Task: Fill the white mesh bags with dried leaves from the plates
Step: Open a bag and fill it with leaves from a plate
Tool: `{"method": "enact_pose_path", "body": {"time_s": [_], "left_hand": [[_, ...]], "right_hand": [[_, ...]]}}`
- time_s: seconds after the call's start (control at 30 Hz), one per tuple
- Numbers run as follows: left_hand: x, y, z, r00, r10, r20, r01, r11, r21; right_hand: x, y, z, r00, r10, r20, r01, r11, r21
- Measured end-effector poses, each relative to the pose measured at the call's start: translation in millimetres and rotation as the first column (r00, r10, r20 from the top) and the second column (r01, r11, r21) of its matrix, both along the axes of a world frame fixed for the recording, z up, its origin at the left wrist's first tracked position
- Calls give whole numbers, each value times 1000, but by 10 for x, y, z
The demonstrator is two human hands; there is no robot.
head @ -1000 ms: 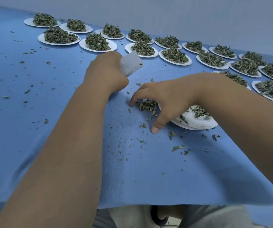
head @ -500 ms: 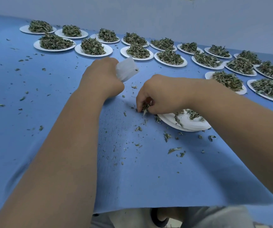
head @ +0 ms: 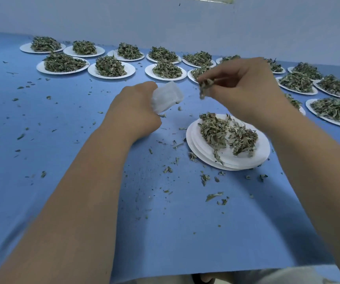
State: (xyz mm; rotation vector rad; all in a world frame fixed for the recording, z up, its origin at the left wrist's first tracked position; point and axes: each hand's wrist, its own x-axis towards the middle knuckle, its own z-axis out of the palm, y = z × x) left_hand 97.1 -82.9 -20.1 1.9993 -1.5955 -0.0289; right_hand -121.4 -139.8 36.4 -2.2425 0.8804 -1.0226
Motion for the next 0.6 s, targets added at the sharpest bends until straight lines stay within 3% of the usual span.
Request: {"method": "enact_pose_path", "body": {"time_s": [0.13, 0.3, 0.43, 0.6], "left_hand": [[-78, -58, -50, 1000, -18, 24, 18, 1000, -23], [-105, -81, -78, 999, -42, 15, 42, 999, -7], [-125, -81, -88, 998, -36, 53, 37, 999, -16], [-159, -77, -70, 1000, -23, 0, 23, 999, -35]], "right_hand": [[168, 89, -140, 993, 41, 113, -43, 999, 14], [206, 59, -234, 995, 88, 57, -92, 992, 87], [184, -52, -68, 992, 56, 117, -69, 991, 110], [232, -41, -24, 998, 54, 19, -54, 998, 38]]}}
